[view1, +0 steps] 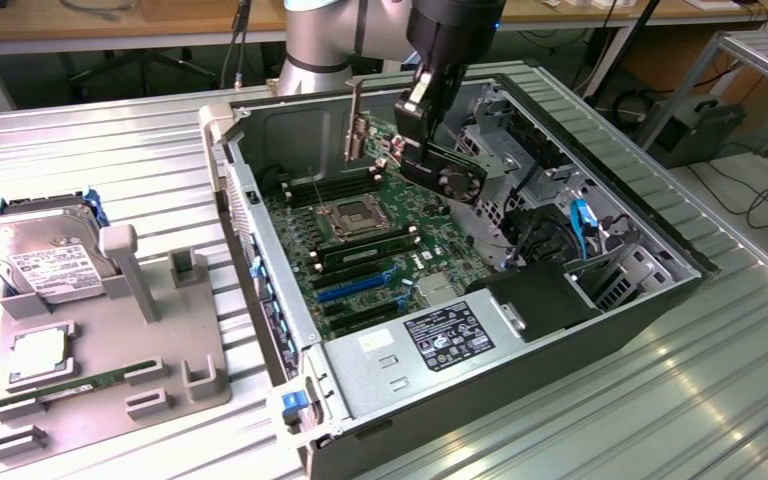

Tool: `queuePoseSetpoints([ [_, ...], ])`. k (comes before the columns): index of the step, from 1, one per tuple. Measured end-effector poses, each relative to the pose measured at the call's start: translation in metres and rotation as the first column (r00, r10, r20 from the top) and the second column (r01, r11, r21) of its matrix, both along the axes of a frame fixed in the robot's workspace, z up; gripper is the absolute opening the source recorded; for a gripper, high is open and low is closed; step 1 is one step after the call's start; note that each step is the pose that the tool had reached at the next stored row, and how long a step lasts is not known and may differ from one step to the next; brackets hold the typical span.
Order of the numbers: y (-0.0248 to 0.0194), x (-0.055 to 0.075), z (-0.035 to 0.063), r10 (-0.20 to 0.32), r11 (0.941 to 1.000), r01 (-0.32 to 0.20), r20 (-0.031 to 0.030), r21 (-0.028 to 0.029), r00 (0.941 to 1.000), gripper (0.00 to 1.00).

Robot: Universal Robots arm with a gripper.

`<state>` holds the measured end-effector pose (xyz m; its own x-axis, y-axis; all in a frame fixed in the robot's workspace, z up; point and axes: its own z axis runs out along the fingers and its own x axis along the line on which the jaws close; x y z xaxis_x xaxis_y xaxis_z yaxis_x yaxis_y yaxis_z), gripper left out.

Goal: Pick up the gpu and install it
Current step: 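Insert the gpu into the slot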

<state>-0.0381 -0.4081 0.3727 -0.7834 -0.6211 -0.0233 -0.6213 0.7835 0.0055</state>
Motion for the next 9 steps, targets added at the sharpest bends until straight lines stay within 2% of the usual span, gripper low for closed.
queuePoseSetpoints([
  [9,0.0000,0.0000,0.0000,0.024,0.9997,-0.024,0.0000,0.0000,0.9997,0.27],
])
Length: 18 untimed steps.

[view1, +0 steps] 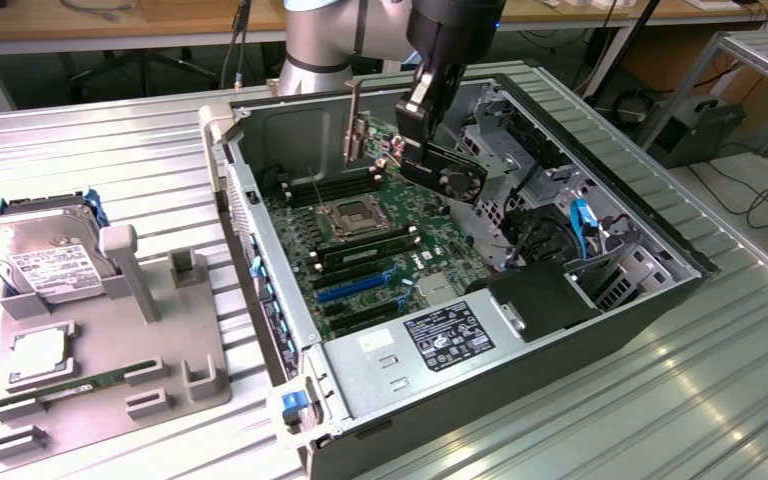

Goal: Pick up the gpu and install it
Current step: 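Insert the gpu into the slot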

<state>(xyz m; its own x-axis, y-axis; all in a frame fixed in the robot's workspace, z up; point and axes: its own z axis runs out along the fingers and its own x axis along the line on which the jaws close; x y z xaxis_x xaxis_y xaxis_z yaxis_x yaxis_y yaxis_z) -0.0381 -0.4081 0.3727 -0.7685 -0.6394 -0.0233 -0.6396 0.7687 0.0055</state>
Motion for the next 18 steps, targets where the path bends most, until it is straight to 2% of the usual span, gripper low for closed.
queuePoseSetpoints([
  [18,0.0000,0.0000,0.0000,0.054,0.9985,-0.054,0.0000,0.0000,0.9985,0.27],
])
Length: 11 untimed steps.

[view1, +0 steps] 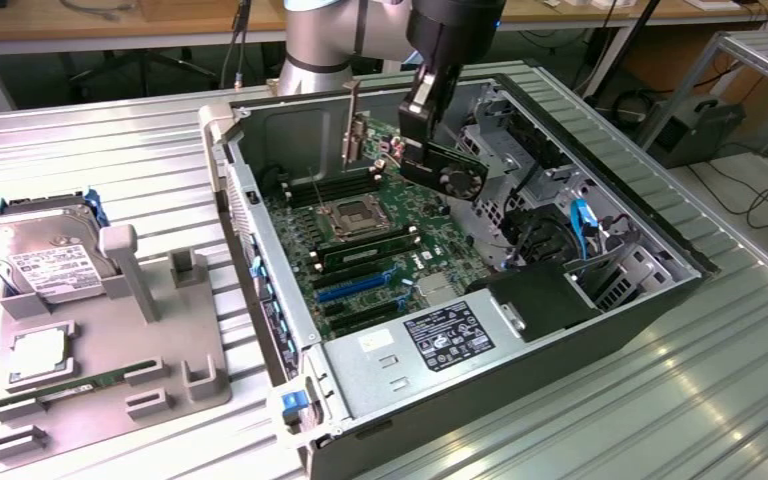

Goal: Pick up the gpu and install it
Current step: 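Insert the gpu into the slot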

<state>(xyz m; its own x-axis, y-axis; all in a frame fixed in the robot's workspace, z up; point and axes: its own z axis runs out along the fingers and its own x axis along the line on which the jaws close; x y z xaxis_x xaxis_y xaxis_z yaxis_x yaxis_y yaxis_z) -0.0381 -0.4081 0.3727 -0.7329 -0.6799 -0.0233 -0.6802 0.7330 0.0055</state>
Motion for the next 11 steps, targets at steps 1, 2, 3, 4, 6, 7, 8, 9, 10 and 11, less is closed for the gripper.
queuePoseSetpoints([
  [1,0.0000,0.0000,0.0000,0.002,1.0000,-0.002,0.0000,0.0000,1.0000,0.27],
  [2,0.0000,0.0000,0.0000,0.006,1.0000,-0.006,0.0000,0.0000,1.0000,0.27],
  [3,0.0000,0.0000,0.0000,0.008,1.0000,-0.008,0.0000,0.0000,1.0000,0.27],
  [4,0.0000,0.0000,0.0000,0.010,0.9999,-0.010,0.0000,0.0000,0.9999,0.27],
  [6,0.0000,0.0000,0.0000,0.015,0.9999,-0.015,0.0000,0.0000,0.9999,0.27],
  [7,0.0000,0.0000,0.0000,0.017,0.9998,-0.017,0.0000,0.0000,0.9998,0.27],
  [8,0.0000,0.0000,0.0000,0.020,0.9998,-0.020,0.0000,0.0000,0.9998,0.27],
  [9,0.0000,0.0000,0.0000,0.022,0.9998,-0.022,0.0000,0.0000,0.9998,0.27],
  [10,0.0000,0.0000,0.0000,0.025,0.9997,-0.025,0.0000,0.0000,0.9997,0.27],
  [11,0.0000,0.0000,0.0000,0.027,0.9996,-0.027,0.0000,0.0000,0.9996,0.27],
])
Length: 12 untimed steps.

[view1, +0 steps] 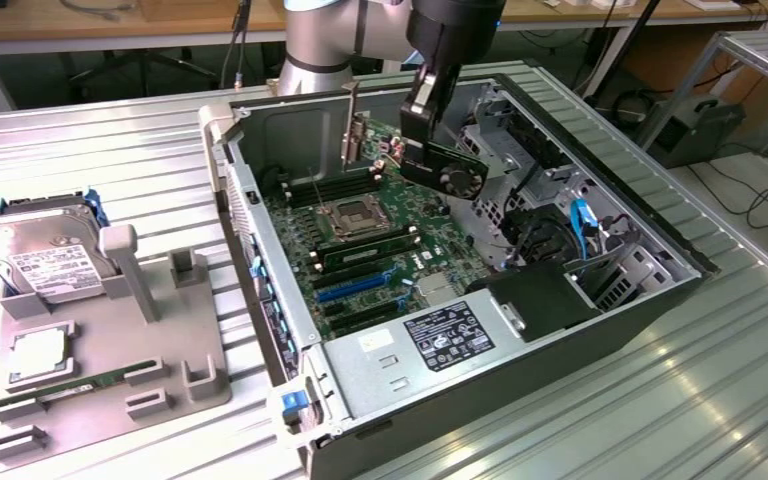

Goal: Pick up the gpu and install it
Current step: 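Insert the gpu into the slot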

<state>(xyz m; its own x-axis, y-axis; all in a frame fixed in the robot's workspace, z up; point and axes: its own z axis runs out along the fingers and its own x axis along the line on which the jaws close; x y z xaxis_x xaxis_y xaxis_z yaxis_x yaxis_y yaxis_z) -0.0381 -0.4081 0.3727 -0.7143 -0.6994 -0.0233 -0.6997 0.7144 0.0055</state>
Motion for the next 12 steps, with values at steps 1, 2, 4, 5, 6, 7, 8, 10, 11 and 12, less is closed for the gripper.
queuePoseSetpoints([
  [1,0.0000,0.0000,0.0000,0.002,1.0000,-0.002,0.0000,0.0000,1.0000,0.27],
  [2,0.0000,0.0000,0.0000,0.004,1.0000,-0.004,0.0000,0.0000,1.0000,0.27],
  [4,0.0000,0.0000,0.0000,0.009,1.0000,-0.009,0.0000,0.0000,1.0000,0.27],
  [5,0.0000,0.0000,0.0000,0.012,0.9999,-0.012,0.0000,0.0000,0.9999,0.27],
  [6,0.0000,0.0000,0.0000,0.015,0.9999,-0.015,-0.0001,0.0000,0.9999,0.27],
  [7,0.0000,0.0000,0.0000,0.017,0.9999,-0.017,0.0000,0.0000,0.9999,0.27],
  [8,0.0000,0.0000,0.0000,0.019,0.9998,-0.019,0.0000,0.0000,0.9998,0.27],
  [10,0.0000,0.0000,0.0000,0.025,0.9997,-0.025,-0.0001,0.0000,0.9997,0.27],
  [11,0.0000,0.0000,0.0000,0.027,0.9996,-0.027,0.0000,0.0000,0.9996,0.27],
  [12,0.0000,0.0000,0.0000,0.029,0.9996,-0.029,0.0000,0.0000,0.9996,0.27],
])
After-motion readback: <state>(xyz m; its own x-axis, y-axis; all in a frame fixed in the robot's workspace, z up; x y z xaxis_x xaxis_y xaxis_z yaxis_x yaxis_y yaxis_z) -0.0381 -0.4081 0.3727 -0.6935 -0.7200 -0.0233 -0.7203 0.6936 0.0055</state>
